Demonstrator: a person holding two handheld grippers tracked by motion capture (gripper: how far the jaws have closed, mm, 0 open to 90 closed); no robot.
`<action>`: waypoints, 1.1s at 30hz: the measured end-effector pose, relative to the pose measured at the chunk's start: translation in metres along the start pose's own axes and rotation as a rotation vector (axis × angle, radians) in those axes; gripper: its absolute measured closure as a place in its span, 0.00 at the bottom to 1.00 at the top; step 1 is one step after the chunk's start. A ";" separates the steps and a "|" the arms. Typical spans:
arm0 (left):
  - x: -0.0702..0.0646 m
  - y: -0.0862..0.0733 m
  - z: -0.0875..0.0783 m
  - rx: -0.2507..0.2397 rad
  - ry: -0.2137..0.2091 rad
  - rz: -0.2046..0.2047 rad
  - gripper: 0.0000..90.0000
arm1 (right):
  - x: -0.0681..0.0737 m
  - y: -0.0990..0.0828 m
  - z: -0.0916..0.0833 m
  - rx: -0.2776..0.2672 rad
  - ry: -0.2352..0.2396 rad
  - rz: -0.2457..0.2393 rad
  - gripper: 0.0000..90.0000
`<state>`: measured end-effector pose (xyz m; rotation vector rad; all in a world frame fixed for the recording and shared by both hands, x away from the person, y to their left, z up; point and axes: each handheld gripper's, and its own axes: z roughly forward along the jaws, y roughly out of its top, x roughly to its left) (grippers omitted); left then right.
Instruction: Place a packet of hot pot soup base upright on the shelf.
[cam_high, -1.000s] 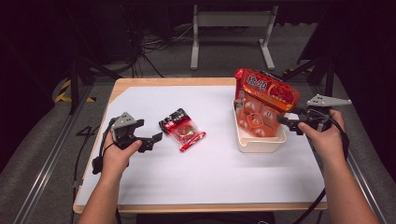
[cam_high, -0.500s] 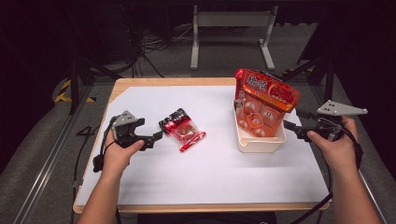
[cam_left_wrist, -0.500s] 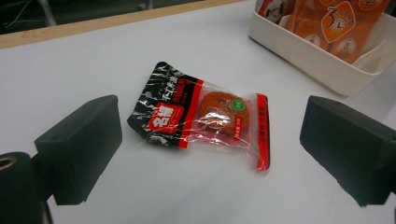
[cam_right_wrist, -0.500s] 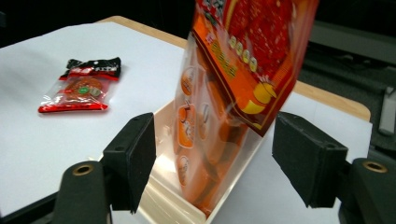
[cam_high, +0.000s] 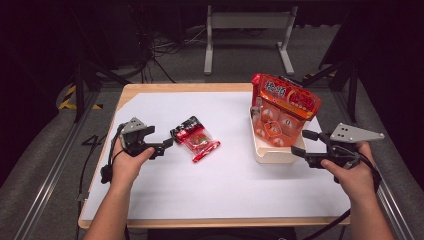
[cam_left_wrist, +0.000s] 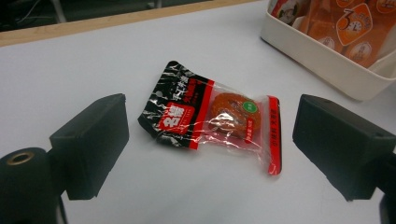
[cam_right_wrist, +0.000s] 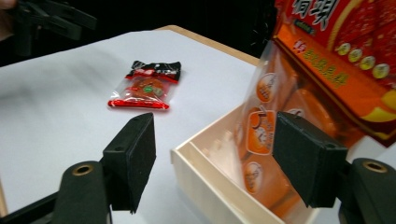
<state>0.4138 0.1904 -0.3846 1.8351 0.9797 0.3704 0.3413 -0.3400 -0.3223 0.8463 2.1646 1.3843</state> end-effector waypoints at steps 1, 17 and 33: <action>0.001 0.000 0.001 -0.003 0.003 -0.007 0.13 | 0.002 -0.001 0.001 -0.004 0.010 -0.002 0.34; 0.009 0.001 0.027 -0.050 0.033 -0.058 0.16 | 0.031 -0.009 0.023 -0.022 0.115 -0.036 0.35; 0.027 0.000 0.066 0.015 0.087 -0.063 0.16 | 0.035 -0.011 0.031 0.005 0.114 -0.050 0.35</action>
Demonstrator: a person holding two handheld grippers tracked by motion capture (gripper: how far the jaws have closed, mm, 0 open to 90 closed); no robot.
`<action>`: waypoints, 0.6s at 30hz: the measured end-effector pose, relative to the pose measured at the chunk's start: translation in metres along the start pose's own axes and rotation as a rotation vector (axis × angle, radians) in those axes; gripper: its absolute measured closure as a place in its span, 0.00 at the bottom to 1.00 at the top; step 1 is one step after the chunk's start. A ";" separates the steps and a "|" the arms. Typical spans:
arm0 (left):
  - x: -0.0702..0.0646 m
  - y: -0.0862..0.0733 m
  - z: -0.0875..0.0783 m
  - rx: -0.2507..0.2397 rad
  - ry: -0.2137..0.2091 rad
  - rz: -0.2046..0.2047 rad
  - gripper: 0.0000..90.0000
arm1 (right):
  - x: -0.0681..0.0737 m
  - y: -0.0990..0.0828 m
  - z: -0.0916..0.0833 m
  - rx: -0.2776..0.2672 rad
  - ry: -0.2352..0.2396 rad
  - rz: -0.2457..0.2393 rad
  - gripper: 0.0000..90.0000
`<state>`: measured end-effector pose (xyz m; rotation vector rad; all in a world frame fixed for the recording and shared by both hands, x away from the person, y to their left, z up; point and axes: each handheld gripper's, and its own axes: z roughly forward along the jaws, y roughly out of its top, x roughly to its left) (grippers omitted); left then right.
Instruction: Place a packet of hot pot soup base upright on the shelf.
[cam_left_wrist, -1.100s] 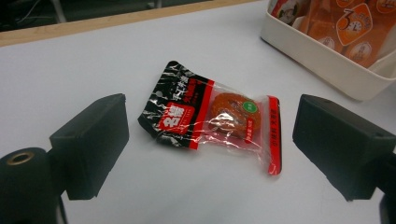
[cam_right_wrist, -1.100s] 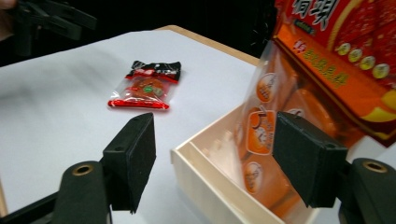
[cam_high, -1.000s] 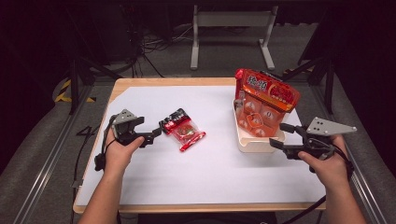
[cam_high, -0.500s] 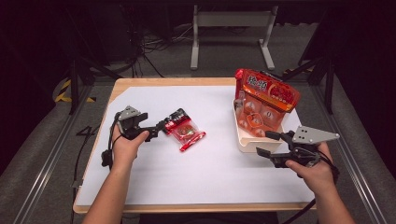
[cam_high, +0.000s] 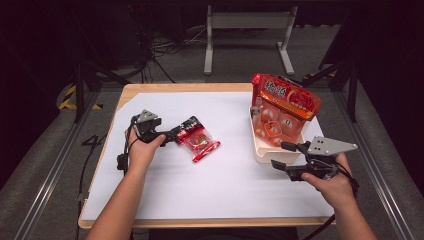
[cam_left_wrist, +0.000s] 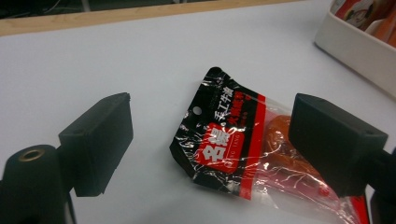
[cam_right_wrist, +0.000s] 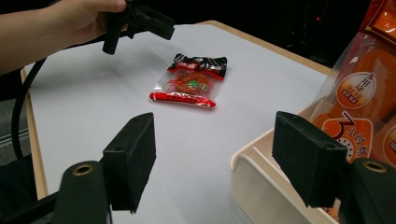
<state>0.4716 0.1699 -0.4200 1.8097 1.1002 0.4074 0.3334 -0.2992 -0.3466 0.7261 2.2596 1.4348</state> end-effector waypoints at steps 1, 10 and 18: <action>0.000 -0.001 0.004 0.003 -0.001 -0.008 0.16 | 0.000 0.000 0.001 0.002 0.000 0.002 0.35; 0.009 -0.010 0.026 0.044 0.004 -0.083 0.18 | 0.001 -0.001 0.006 0.015 0.010 -0.006 0.34; 0.014 -0.016 0.035 0.085 -0.067 -0.152 0.26 | 0.001 -0.003 0.010 0.029 0.014 -0.003 0.34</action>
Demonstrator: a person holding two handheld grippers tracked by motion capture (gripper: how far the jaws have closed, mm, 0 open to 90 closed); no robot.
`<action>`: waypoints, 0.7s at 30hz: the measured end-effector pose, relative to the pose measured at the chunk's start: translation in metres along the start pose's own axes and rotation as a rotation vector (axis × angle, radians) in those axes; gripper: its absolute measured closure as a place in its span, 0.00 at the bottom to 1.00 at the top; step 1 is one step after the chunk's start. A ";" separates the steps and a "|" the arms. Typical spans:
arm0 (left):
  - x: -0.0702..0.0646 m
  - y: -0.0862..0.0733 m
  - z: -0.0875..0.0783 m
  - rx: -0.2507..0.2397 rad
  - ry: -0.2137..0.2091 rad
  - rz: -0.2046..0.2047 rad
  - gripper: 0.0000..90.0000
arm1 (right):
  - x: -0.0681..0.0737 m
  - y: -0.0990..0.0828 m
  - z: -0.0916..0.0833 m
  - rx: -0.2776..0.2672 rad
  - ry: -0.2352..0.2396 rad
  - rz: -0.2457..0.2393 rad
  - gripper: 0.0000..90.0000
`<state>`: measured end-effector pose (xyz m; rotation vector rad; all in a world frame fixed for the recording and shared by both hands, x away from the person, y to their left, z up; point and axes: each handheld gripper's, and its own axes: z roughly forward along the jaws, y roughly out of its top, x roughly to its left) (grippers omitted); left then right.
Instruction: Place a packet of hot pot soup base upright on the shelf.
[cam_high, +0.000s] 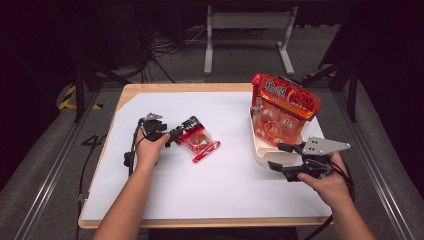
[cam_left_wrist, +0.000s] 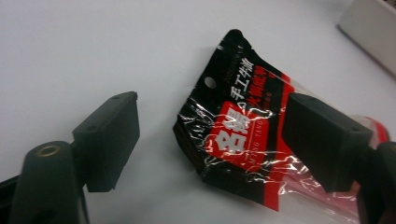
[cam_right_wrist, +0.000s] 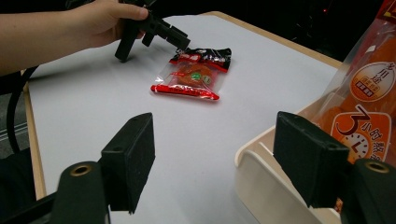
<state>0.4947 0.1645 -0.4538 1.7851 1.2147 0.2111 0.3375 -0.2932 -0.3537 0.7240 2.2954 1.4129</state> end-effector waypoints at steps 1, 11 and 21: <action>0.001 0.000 0.001 0.004 -0.008 -0.007 0.26 | 0.000 0.000 0.000 0.001 0.000 -0.002 0.34; 0.001 -0.001 0.005 0.053 -0.017 -0.015 0.51 | 0.001 0.000 0.002 0.014 0.003 -0.019 0.35; -0.001 -0.001 0.006 0.086 0.010 -0.014 0.78 | 0.001 -0.001 0.003 0.017 0.005 -0.017 0.35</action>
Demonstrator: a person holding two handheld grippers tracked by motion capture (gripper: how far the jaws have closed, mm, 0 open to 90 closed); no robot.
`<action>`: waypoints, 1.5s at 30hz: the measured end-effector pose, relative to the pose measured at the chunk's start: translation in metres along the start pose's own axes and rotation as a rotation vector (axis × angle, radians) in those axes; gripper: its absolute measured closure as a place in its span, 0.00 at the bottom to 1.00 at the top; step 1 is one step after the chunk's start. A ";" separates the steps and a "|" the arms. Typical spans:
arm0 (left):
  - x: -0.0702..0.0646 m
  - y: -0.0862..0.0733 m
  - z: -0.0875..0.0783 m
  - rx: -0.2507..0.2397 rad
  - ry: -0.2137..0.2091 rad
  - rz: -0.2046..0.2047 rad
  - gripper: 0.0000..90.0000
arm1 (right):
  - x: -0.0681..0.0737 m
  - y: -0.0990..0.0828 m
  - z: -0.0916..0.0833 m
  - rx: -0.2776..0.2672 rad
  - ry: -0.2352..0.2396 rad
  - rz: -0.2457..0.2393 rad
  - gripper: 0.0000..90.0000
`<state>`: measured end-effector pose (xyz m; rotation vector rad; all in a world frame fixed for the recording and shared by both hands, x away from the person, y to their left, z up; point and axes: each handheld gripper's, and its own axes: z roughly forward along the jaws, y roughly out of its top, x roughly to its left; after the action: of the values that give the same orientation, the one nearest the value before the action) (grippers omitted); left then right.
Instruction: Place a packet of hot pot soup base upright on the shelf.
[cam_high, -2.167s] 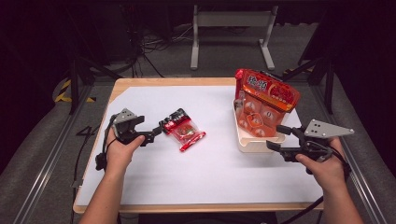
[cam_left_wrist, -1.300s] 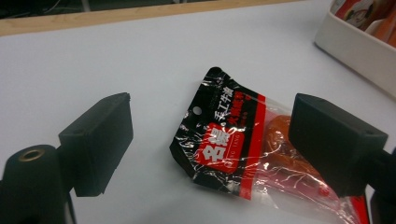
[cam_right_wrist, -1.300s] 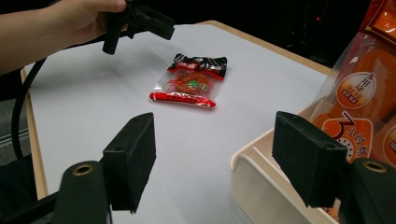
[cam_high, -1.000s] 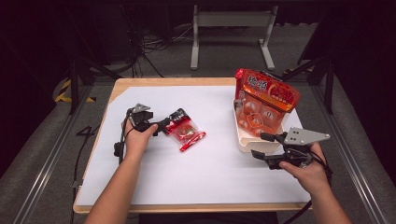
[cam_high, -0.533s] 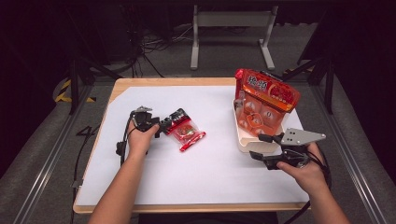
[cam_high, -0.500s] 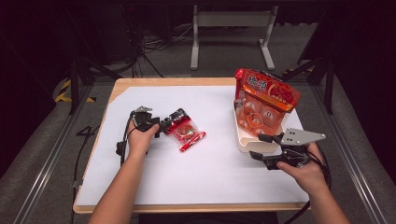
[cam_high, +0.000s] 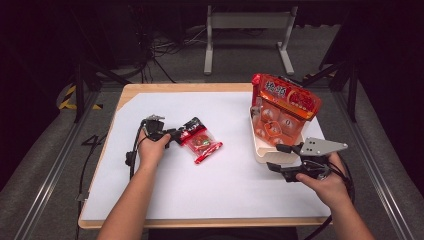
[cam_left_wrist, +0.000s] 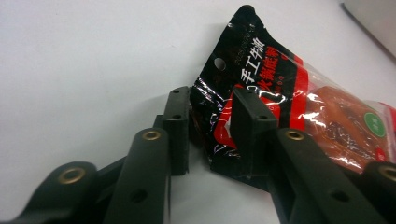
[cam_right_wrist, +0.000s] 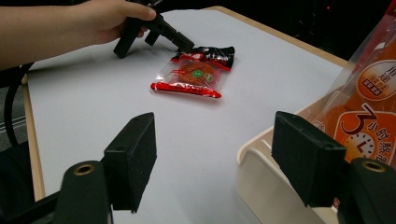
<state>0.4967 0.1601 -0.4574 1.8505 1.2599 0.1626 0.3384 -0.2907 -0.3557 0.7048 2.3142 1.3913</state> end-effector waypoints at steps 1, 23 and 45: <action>0.000 0.000 0.000 0.005 -0.008 0.004 0.81 | 0.000 0.000 0.000 0.001 -0.001 0.001 0.35; -0.003 0.001 -0.006 -0.017 -0.023 0.006 1.00 | -0.001 -0.001 0.000 0.002 -0.009 0.003 0.35; -0.042 0.014 -0.055 -0.192 -0.119 0.115 1.00 | -0.001 0.001 -0.002 -0.004 -0.015 -0.001 0.36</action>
<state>0.4572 0.1567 -0.3989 1.7406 1.0213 0.2246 0.3382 -0.2921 -0.3542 0.7106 2.2993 1.3861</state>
